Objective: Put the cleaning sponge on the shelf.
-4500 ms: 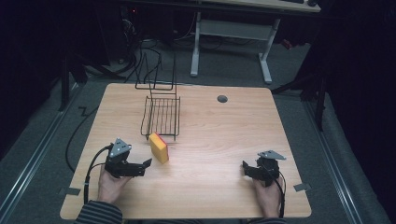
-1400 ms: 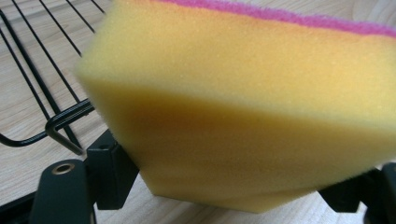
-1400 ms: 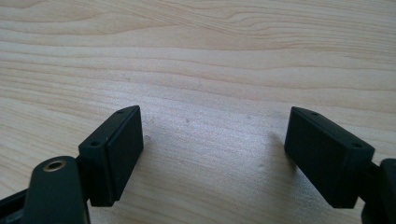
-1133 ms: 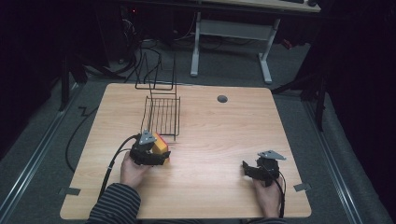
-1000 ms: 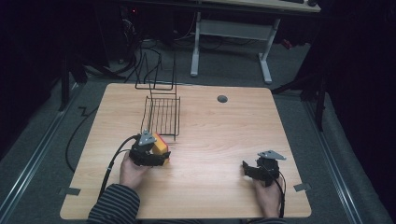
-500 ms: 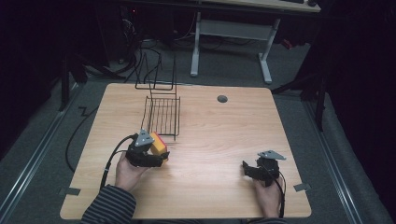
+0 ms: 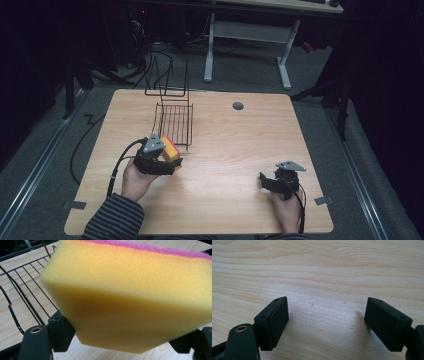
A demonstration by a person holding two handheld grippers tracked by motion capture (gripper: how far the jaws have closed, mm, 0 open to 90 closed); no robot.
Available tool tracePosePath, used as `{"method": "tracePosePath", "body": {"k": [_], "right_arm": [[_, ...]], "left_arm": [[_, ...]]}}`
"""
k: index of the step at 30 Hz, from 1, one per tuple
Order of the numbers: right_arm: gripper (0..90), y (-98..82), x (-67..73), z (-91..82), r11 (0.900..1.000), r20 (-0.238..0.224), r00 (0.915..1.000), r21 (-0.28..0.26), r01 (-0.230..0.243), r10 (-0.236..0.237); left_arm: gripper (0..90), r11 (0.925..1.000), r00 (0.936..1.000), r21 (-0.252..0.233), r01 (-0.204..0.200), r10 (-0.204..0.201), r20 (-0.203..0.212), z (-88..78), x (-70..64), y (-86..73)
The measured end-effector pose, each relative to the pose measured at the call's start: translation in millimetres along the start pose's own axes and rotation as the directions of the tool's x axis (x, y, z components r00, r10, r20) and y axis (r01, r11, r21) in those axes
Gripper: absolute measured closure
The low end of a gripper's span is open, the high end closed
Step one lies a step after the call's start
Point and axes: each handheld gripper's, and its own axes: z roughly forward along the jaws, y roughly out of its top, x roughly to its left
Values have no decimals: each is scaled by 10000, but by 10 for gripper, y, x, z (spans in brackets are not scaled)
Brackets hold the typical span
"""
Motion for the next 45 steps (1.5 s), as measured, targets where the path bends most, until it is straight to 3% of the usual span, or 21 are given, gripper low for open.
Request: {"method": "tracePosePath", "body": {"k": [7, 19, 24, 38, 45], "right_arm": [[196, 0, -1, 1, 10000, 2, 10000, -8, 8, -8], [196, 0, -1, 0, 10000, -2, 10000, -6, 11, -11], [196, 0, 0, 0, 10000, -5, 10000, 3, -1, 1], [196, 0, 0, 0, 10000, -5, 10000, 2, 2, -2], [196, 0, 0, -1, 10000, -7, 10000, 5, -1, 1]], "left_arm": [[229, 9999, 9999, -99, -125, 125, -31, -13, 36, 130], [229, 9996, 9998, -288, 24, -30, -195, 46, 169, 295], [229, 9998, 9986, -211, -55, 44, -527, 79, 231, 375], [227, 9983, 9915, -474, 342, -399, -1236, 260, 407, 478], [227, 9987, 9868, -303, 413, -455, -1551, 379, 507, 506]]}}
